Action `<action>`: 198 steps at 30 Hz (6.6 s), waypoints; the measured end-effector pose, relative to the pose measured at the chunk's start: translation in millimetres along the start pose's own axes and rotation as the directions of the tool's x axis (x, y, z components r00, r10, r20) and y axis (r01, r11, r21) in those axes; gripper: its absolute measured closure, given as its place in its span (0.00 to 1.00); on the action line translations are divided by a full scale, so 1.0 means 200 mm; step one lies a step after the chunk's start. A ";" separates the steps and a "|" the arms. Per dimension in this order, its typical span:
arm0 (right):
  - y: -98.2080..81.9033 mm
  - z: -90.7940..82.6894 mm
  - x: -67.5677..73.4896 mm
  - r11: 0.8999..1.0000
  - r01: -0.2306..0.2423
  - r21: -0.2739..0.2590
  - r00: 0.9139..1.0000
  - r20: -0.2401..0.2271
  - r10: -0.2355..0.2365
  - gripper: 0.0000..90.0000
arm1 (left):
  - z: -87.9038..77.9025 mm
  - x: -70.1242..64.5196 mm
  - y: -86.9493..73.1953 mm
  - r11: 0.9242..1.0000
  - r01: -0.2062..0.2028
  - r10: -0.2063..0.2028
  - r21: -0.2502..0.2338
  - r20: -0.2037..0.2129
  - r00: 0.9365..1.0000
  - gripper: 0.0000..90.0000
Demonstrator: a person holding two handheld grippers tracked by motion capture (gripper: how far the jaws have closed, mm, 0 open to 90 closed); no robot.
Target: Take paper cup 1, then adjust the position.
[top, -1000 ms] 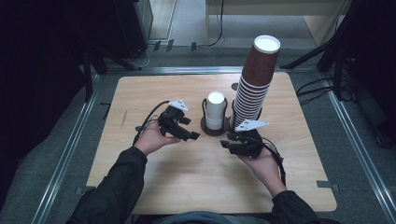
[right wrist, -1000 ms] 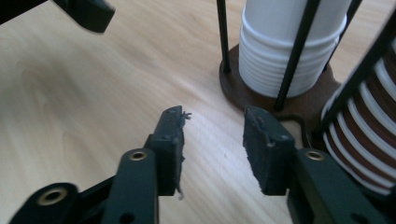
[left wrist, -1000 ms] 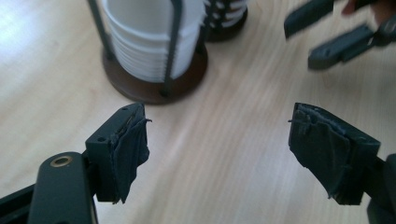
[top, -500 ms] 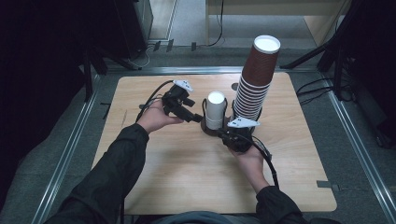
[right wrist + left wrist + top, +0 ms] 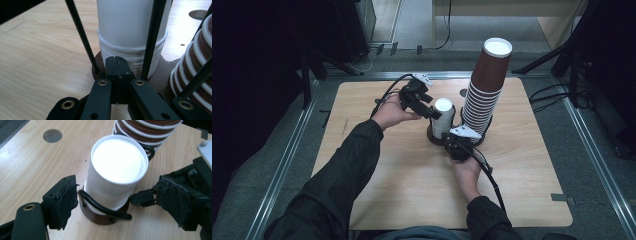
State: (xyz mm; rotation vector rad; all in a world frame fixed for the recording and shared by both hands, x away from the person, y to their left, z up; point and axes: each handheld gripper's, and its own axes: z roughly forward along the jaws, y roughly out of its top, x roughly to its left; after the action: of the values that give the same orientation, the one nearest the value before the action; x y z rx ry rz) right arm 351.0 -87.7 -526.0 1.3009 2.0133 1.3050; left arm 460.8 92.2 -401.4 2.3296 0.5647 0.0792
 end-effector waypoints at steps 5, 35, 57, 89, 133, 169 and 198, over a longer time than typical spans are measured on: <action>0.00 0.03 0.02 1.000 -0.004 -0.019 1.000 0.008 0.005 1.00 | 0.05 -0.02 0.03 1.000 -0.021 0.021 0.015 0.008 1.000 0.19; 0.01 0.04 0.00 1.000 0.019 0.014 1.000 -0.007 -0.019 0.99 | 0.03 -0.04 0.07 1.000 -0.014 0.014 0.005 -0.056 0.998 0.39; 0.03 0.01 0.00 0.999 0.035 0.023 0.999 -0.024 -0.035 1.00 | -0.24 -0.11 0.21 0.998 -0.047 0.043 -0.040 -0.080 0.996 0.39; 0.19 -0.42 -0.08 0.961 0.261 0.090 0.820 -0.546 -0.172 0.67 | -0.50 -0.35 -0.15 0.994 -0.087 0.085 -0.063 -0.030 0.996 0.39; 0.14 -0.32 -0.03 0.921 0.383 0.071 0.699 -0.674 -0.239 0.24 | -0.21 -0.51 -0.41 0.990 -0.137 0.138 -0.017 0.130 0.982 0.39; 0.10 -0.27 0.06 0.894 0.445 0.057 0.657 -0.699 -0.283 0.32 | -0.12 -0.62 -0.36 0.984 -0.177 0.171 0.020 0.164 0.972 0.39; 0.10 -0.33 -0.04 0.927 0.375 0.007 0.703 -0.654 -0.279 0.34 | -0.08 -0.52 -0.56 0.998 -0.013 0.004 0.064 0.149 0.989 0.00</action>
State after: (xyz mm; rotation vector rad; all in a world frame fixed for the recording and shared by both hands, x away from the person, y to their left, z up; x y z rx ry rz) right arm 317.2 -124.2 -477.9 0.4899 2.6837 1.5903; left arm 320.8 130.3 -453.2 2.3764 0.4887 -0.1100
